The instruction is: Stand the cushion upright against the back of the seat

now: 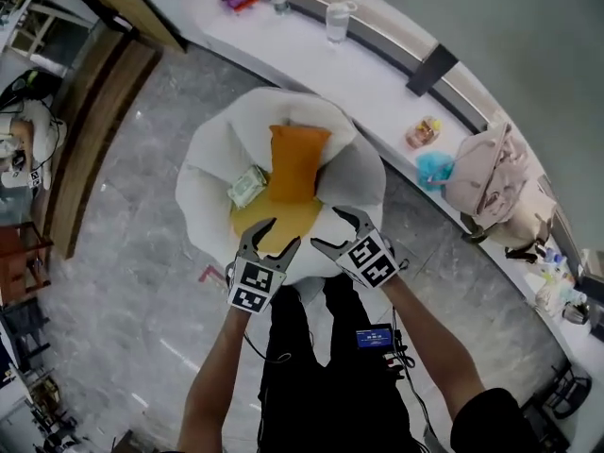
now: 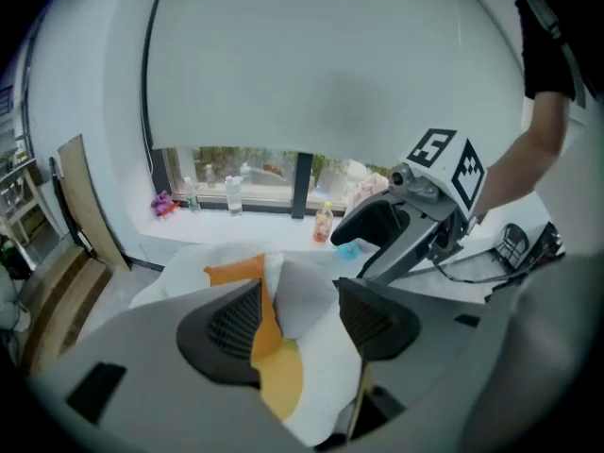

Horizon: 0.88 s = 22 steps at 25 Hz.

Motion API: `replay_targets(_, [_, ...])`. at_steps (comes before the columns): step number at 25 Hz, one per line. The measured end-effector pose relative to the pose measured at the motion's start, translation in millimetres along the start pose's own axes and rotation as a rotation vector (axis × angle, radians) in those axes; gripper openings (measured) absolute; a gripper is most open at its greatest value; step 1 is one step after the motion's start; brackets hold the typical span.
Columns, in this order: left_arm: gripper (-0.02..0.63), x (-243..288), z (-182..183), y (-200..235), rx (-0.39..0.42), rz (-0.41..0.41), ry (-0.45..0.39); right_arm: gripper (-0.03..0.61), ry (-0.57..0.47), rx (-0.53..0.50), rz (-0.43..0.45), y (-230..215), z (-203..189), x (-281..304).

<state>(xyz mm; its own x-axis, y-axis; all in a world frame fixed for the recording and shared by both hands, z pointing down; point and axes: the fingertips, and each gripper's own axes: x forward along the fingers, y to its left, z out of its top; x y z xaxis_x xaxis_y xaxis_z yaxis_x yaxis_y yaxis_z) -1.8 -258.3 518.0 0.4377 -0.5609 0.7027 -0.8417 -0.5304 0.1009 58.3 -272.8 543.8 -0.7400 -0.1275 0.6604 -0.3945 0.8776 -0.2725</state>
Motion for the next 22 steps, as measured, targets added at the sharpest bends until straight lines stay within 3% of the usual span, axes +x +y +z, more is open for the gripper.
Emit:
replay_targets(8, [0.236,-90,80,-29,-0.166,0.072,-0.268,0.362,-0.125,-0.084,-0.027,39,62,-93])
replay_targets(11, [0.216,-122,95,-37,-0.168,0.084,-0.327,0.344,-0.173,-0.099,-0.038,56,79,-116])
replay_targets(17, [0.175,-177,100,-47,-0.145,0.067,-0.42,0.292,-0.221,-0.118,-0.078,97,98,-140])
replay_targets(22, [0.123,-227,77,-41,-0.164,0.057,-0.484,0.257,-0.249,-0.091,-0.113,147,111,-141])
